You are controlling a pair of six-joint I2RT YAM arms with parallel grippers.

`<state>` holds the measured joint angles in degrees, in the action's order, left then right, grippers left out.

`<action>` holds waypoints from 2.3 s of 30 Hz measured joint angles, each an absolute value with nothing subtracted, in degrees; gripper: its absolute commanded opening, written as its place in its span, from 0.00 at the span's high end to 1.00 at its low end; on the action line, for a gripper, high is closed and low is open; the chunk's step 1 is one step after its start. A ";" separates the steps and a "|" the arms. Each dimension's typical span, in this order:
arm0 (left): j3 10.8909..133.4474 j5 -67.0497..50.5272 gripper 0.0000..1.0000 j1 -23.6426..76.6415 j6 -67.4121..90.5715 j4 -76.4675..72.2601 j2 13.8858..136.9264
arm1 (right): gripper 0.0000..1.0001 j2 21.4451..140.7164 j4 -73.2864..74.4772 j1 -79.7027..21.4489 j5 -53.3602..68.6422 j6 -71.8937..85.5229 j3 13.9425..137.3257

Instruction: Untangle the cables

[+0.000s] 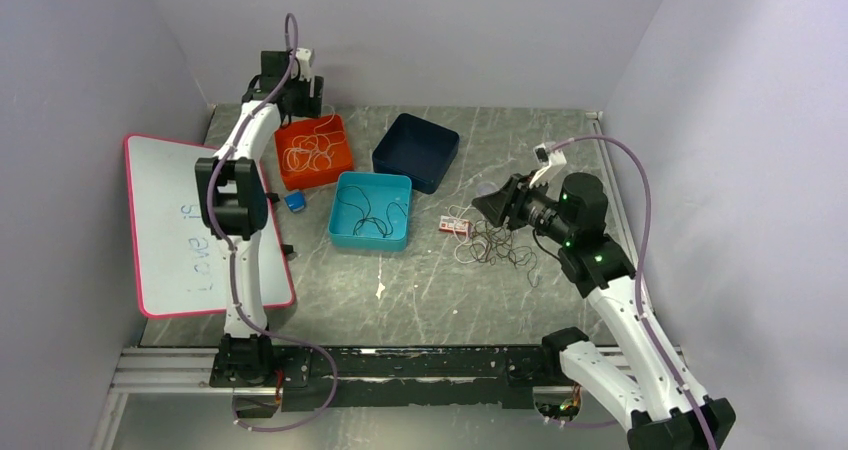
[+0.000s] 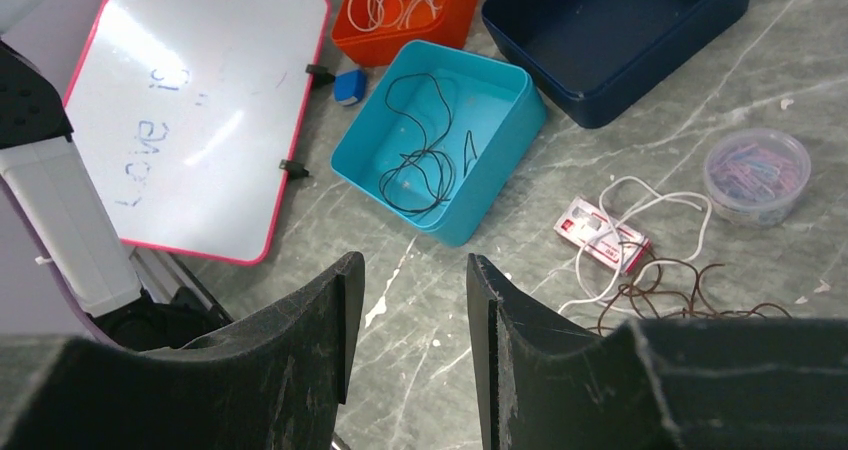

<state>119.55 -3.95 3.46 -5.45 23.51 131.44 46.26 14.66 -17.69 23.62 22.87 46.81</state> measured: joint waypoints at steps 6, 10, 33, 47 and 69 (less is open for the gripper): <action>123.70 -6.11 0.23 2.70 -9.91 24.34 136.40 | 0.54 48.42 14.39 -17.69 23.62 22.87 46.44; 124.18 -6.74 0.25 2.68 -12.62 24.34 137.60 | 0.54 49.21 13.82 -17.69 23.62 22.90 45.93; 129.21 -12.10 0.33 2.68 -16.75 21.54 142.69 | 0.54 52.03 11.62 -17.69 23.81 23.11 44.31; 130.76 -14.37 0.52 2.70 -16.58 19.42 146.06 | 0.54 52.66 10.76 -17.69 23.79 23.09 43.55; 127.09 -16.38 0.93 3.09 -15.68 13.45 145.34 | 0.54 52.64 10.55 -17.69 23.81 23.11 42.61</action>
<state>127.09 -16.38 3.09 -15.68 13.45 145.34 52.64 10.55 -17.69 23.81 23.11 42.61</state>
